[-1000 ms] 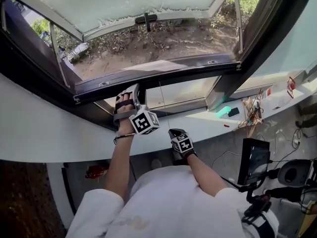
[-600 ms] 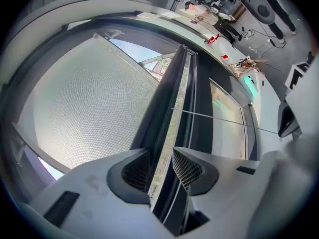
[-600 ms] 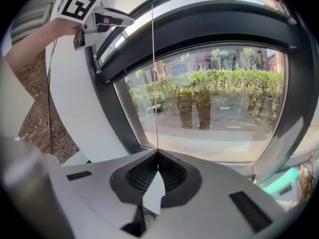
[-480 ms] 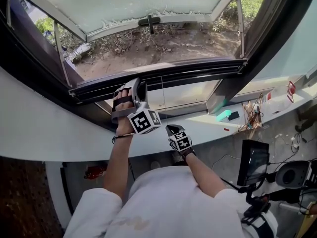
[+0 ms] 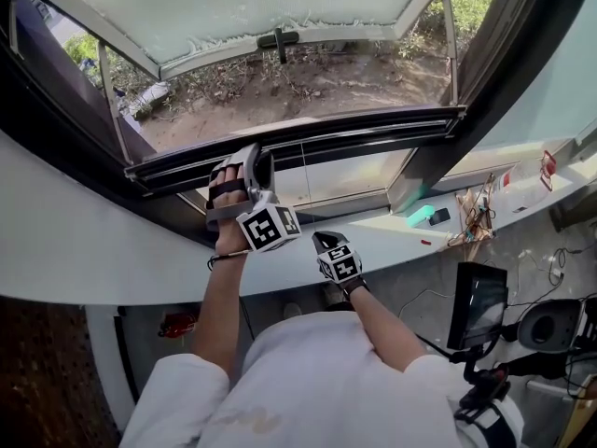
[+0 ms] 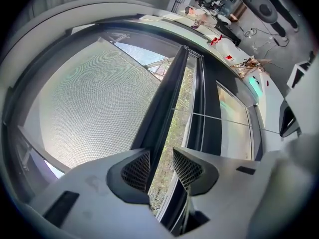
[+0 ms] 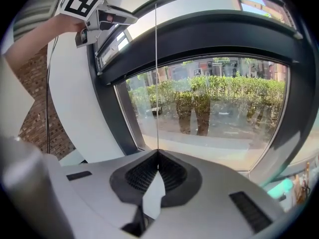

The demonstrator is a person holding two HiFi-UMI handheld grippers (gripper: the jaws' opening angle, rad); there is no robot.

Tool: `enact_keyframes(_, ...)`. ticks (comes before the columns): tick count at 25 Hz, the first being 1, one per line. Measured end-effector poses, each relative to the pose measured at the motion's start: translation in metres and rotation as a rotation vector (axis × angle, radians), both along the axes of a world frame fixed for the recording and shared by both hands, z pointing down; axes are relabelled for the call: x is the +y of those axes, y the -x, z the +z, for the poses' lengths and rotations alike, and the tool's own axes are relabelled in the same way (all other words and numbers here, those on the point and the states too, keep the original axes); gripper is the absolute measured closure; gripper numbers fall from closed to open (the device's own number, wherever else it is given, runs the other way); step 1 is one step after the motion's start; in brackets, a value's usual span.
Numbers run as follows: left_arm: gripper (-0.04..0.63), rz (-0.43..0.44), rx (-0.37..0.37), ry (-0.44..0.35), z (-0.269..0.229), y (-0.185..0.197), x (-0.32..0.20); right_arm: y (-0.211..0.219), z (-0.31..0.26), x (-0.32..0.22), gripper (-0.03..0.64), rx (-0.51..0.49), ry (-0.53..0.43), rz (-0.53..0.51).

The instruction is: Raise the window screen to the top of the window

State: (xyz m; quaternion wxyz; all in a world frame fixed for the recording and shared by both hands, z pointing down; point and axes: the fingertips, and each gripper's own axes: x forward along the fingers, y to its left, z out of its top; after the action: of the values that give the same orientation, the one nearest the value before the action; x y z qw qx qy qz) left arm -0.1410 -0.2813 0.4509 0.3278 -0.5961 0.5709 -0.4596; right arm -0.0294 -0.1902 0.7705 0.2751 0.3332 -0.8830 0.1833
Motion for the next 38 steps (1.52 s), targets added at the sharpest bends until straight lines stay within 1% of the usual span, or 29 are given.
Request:
enact_keyframes(7,0.468,-0.006,0.006,-0.029,-0.015,0.002,-0.001,0.009,-0.013,-0.001,0.615,0.007,-0.058,-0.034)
enact_keyframes(14,0.468,-0.008,-0.004,-0.09,-0.047,0.006,-0.004,0.02,-0.043,-0.011,0.615,-0.035,-0.125,-0.04)
enact_keyframes(19,0.468,-0.015,-0.01,-0.113,-0.058,0.01,-0.009,0.022,-0.055,-0.015,0.615,-0.043,-0.159,-0.045)
enact_keyframes(23,0.468,-0.02,-0.006,-0.114,-0.055,0.012,-0.012,0.014,-0.061,-0.018,0.615,-0.05,-0.178,-0.018)
enact_keyframes(28,0.468,-0.012,-0.006,-0.099,-0.055,0.01,-0.012,0.0,-0.06,-0.017,0.615,-0.058,-0.178,0.009)
enact_keyframes(34,0.468,-0.029,0.018,-0.138,-0.067,0.009,-0.011,-0.001,-0.07,-0.018,0.615,-0.077,-0.21,0.011)
enact_keyframes(38,0.468,-0.027,0.021,-0.157,-0.071,0.008,-0.011,-0.002,-0.072,-0.02,0.615,-0.09,-0.222,0.013)
